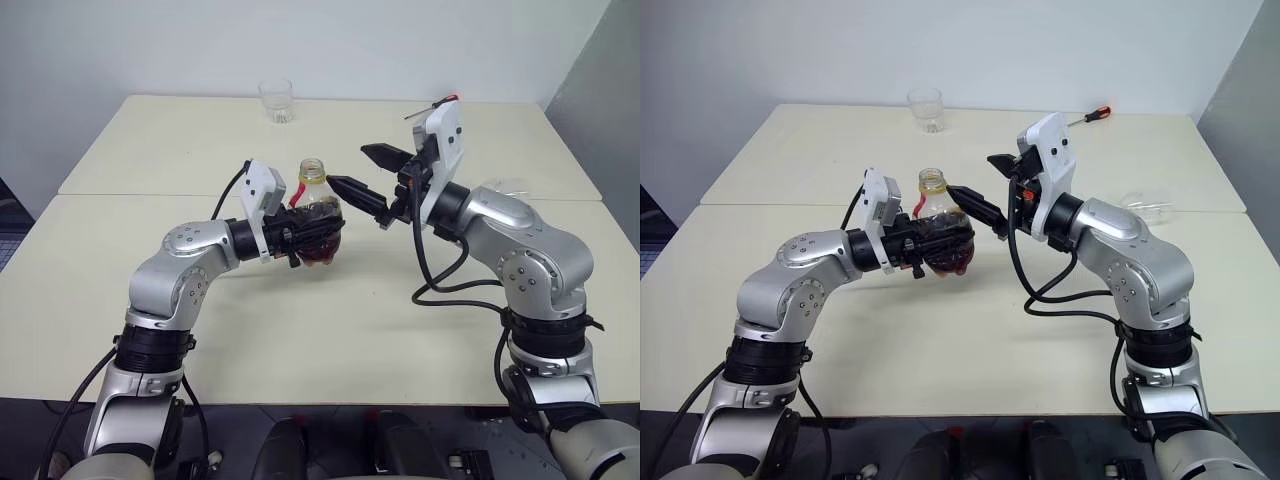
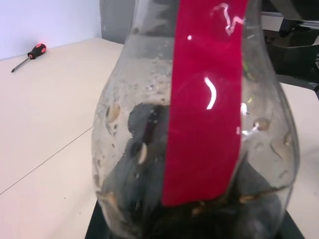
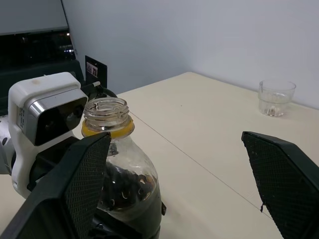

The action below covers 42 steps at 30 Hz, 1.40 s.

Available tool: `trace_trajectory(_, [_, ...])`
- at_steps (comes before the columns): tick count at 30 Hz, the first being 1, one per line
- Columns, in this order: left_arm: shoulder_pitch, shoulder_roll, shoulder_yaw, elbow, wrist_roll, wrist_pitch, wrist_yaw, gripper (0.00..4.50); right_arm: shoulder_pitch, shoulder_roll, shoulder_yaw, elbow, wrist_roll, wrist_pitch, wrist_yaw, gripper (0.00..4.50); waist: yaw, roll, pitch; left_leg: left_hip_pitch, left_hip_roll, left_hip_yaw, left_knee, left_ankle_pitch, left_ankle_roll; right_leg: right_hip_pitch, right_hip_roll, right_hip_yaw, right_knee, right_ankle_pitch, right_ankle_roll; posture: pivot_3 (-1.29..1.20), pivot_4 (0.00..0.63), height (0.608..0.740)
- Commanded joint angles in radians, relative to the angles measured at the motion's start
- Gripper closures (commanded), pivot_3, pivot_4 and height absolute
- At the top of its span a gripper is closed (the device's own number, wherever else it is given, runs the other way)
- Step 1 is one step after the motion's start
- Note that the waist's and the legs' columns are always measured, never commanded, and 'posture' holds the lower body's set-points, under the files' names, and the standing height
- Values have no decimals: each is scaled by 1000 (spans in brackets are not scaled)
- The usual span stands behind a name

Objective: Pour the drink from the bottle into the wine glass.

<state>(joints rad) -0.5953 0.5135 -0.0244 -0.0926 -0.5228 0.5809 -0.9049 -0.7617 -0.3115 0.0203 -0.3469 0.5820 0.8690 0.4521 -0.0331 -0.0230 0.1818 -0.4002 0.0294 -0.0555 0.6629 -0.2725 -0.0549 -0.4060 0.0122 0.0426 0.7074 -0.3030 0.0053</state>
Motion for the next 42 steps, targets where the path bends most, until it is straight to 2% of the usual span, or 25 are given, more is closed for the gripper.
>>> trace_trajectory(1, [-26,-1,19,-29,-5,-26,-4,3181,-9,0,-21,-26,15,-6,-4,0,0,0,0,0,0,0,0,0,0,0,0,0,0,0,0,0,150,740])
trace_trajectory(14, [26,15,40,-68,-11,-5,24,3181,32,-27,-17,-41,17,-10,29,0,0,0,0,0,0,0,0,0,0,0,0,0,0,0,0,0,150,740])
trace_trajectory(18, [91,3,74,-119,-1,7,116,3181,104,-63,-31,-83,64,-8,84,0,0,0,0,0,1,0,0,0,0,0,-1,0,-1,0,0,0,150,740])
trace_trajectory(24, [185,-29,133,-193,7,27,287,3181,186,-93,-60,-167,220,26,163,0,1,0,0,0,1,-1,0,0,0,0,-1,0,0,0,0,0,150,740])
trace_trajectory(29, [228,-60,193,-195,44,7,428,3181,199,-100,-50,-211,316,46,185,0,1,0,0,1,1,-1,1,0,0,1,-1,0,0,0,0,0,150,740])
trace_trajectory(34, [178,-57,273,-76,108,-73,534,3181,199,-98,-27,-234,369,49,189,0,2,0,0,1,0,-2,1,0,0,1,0,-1,1,0,0,0,150,740])
trace_trajectory(42, [76,13,391,204,198,-281,610,3181,180,-83,-3,-231,398,38,176,0,1,-1,0,0,0,-1,1,0,0,1,0,-1,0,0,0,0,150,740])
